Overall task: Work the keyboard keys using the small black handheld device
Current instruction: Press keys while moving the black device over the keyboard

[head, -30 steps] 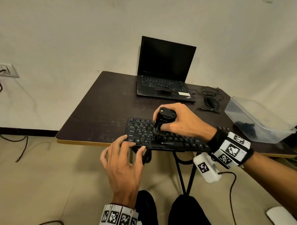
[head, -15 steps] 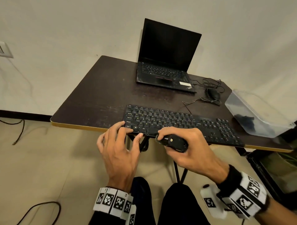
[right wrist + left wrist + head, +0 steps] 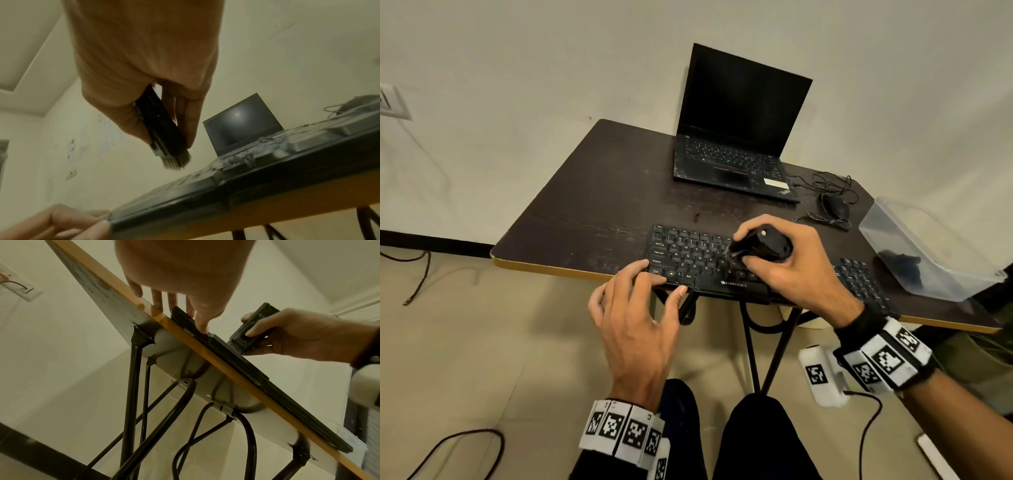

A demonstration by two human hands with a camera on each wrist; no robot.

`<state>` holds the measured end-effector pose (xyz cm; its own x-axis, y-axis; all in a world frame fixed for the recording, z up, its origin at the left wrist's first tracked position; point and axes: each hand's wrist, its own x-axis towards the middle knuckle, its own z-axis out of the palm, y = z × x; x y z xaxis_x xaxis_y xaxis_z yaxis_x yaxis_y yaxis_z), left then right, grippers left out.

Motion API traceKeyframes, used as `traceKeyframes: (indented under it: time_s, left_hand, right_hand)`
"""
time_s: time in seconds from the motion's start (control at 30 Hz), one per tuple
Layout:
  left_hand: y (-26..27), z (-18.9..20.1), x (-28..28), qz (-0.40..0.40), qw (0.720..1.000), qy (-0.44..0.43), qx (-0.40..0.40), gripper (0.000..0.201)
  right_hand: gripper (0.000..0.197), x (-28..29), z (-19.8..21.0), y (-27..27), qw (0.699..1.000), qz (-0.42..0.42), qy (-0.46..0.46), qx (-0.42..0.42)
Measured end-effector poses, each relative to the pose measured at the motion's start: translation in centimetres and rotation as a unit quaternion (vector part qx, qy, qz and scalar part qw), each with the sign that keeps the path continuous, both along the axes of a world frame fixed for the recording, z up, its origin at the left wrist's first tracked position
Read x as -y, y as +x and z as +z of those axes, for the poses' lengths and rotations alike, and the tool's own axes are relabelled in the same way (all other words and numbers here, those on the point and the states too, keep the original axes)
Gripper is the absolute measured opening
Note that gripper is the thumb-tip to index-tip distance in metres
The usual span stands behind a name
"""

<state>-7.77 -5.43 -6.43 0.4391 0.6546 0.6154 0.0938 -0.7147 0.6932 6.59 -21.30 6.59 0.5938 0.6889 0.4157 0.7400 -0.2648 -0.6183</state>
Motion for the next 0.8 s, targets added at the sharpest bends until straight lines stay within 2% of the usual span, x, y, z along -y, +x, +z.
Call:
traceKeyframes:
  time_s: [0.1, 0.17, 0.33, 0.47, 0.6, 0.73, 0.8]
  left_hand:
    - [0.1, -0.1, -0.1, 0.0, 1.0, -0.006, 0.0, 0.025]
    - [0.1, -0.1, -0.2, -0.002, 1.0, -0.005, 0.002, 0.023]
    - [0.0, -0.1, -0.1, -0.003, 1.0, -0.003, -0.002, 0.025]
    - [0.1, -0.2, -0.2, -0.003, 1.0, 0.001, 0.0, 0.025]
    - [0.1, -0.3, 0.0, -0.002, 1.0, -0.003, -0.001, 0.025]
    - [0.0, -0.2, 0.0, -0.004, 1.0, 0.002, 0.0, 0.024]
    - [-0.1, -0.2, -0.1, -0.001, 1.0, 0.003, -0.003, 0.023]
  right_hand:
    - [0.035, -0.2, 0.4, -0.6, 0.998, 0.045, -0.018, -0.042]
    - [0.032, -0.8, -0.1, -0.9, 0.997, 0.051, -0.055, -0.024]
    - [0.038, -1.6, 0.7, 0.9, 0.997, -0.022, -0.08, -0.005]
    - [0.036, -0.2, 0.9, -0.2, 0.992, 0.016, -0.121, -0.033]
    - [0.03, 1.6, 0.2, 0.2, 0.993, -0.065, -0.09, -0.025]
    - [0.034, 0.1, -0.4, -3.1, 0.996, 0.003, -0.073, -0.043]
    - [0.031, -2.0, -1.0, -4.7, 0.998, 0.027, -0.055, -0.024]
